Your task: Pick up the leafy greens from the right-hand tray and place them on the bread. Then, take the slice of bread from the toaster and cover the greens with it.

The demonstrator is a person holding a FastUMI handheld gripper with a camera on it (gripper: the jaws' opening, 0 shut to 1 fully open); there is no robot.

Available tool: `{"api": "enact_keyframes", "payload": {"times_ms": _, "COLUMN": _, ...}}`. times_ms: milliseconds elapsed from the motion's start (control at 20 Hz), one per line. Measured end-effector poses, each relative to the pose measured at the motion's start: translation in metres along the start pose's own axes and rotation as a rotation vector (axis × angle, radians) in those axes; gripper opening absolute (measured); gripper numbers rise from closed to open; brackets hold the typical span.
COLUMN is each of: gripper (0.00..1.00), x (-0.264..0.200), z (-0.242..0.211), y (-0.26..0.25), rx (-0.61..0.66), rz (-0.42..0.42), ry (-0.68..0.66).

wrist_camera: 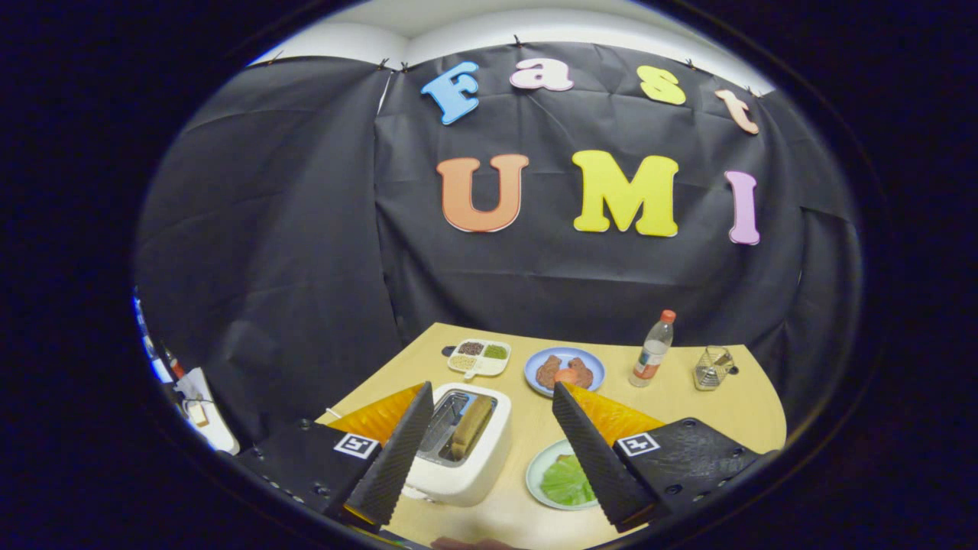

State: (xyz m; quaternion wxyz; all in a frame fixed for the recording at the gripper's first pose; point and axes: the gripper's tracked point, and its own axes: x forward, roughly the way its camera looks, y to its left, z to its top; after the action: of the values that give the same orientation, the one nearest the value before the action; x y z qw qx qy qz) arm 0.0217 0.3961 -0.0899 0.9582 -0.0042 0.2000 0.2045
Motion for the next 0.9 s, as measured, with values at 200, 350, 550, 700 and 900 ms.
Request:
{"api": "enact_keyframes", "payload": {"times_ms": 200, "gripper": 0.96, "x": 0.04, "z": -0.024, "y": 0.019, "rx": 0.016, "rz": -0.07, "ry": 0.059}}
{"api": "enact_keyframes", "payload": {"times_ms": 350, "gripper": 0.93, "x": 0.066, "z": -0.041, "y": 0.024, "rx": 0.035, "rz": -0.109, "ry": 0.116}}
{"api": "enact_keyframes", "payload": {"times_ms": 550, "gripper": 0.85, "x": 0.091, "z": -0.065, "y": 0.024, "rx": 0.069, "rz": -0.138, "ry": 0.211}}
{"api": "enact_keyframes", "payload": {"times_ms": 700, "gripper": 0.73, "x": 0.103, "z": -0.08, "y": 0.022, "rx": 0.08, "rz": -0.161, "ry": 0.283}}
{"api": "enact_keyframes", "payload": {"times_ms": 900, "gripper": 0.38, "x": 0.111, "z": -0.092, "y": 0.024, "rx": 0.097, "rz": -0.174, "ry": 0.348}}
